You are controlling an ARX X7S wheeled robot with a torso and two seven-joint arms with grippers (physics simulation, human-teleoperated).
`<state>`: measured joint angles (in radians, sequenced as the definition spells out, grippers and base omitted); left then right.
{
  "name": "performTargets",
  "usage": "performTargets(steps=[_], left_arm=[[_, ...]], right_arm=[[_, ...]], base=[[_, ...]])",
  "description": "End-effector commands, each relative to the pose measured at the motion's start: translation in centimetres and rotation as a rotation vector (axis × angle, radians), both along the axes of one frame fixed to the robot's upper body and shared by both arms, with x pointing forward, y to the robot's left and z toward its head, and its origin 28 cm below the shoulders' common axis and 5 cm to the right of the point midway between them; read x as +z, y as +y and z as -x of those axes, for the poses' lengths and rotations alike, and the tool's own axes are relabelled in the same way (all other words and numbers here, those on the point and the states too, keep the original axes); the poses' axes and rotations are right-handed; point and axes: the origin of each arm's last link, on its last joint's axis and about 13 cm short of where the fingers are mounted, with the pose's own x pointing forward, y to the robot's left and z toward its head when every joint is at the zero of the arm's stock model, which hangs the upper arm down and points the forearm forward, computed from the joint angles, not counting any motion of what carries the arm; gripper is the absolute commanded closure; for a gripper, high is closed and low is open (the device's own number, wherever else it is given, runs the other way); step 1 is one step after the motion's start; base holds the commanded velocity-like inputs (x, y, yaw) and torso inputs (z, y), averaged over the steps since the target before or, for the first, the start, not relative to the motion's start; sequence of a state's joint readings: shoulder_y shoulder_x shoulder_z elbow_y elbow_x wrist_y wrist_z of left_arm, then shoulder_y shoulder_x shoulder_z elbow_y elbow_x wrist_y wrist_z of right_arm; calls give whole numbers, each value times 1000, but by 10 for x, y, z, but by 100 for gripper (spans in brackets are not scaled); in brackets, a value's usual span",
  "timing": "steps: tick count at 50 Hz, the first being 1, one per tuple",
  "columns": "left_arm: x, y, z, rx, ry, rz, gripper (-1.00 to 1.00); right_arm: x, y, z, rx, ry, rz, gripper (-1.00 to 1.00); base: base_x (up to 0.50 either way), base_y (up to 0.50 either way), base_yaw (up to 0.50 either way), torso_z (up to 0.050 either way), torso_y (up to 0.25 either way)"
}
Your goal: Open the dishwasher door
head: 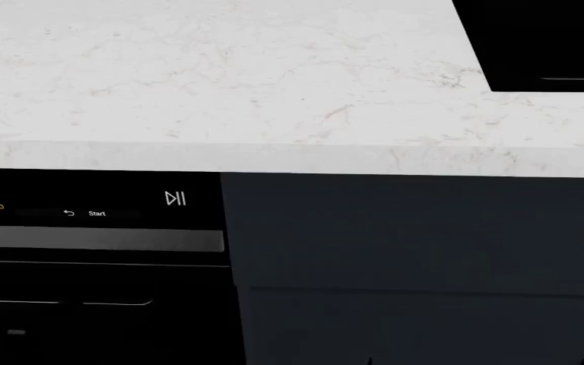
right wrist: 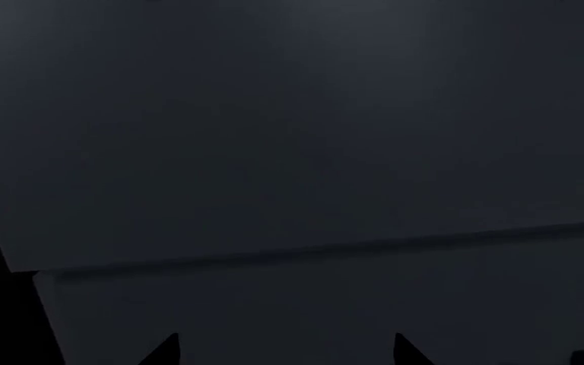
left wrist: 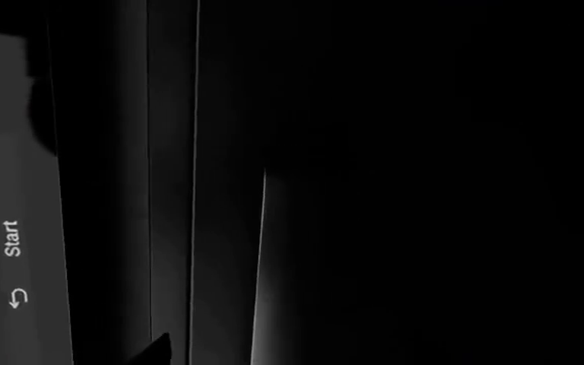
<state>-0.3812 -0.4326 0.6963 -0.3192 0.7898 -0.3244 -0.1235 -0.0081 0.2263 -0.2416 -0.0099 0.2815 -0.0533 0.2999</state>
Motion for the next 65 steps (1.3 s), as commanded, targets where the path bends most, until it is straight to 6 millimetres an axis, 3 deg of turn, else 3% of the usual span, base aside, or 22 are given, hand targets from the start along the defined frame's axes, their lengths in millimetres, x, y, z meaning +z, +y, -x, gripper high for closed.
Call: performTargets(steps=[1,22,65], left_arm=[[-3,0,-7,-6,3,-9,-100],[-12,5,-31,-5,-5,-31,-100],[-12,11,-55,-4,-8,-105,-100]], right_arm=[[0,0,-1,-1,0,-2,-100],[-1,0,-1,-4,2,0,-100],[1,-1,-1,-9,1,3,-100]], base=[[0,0,0,0,0],[0,0,0,0,0],[1,0,0,0,0]])
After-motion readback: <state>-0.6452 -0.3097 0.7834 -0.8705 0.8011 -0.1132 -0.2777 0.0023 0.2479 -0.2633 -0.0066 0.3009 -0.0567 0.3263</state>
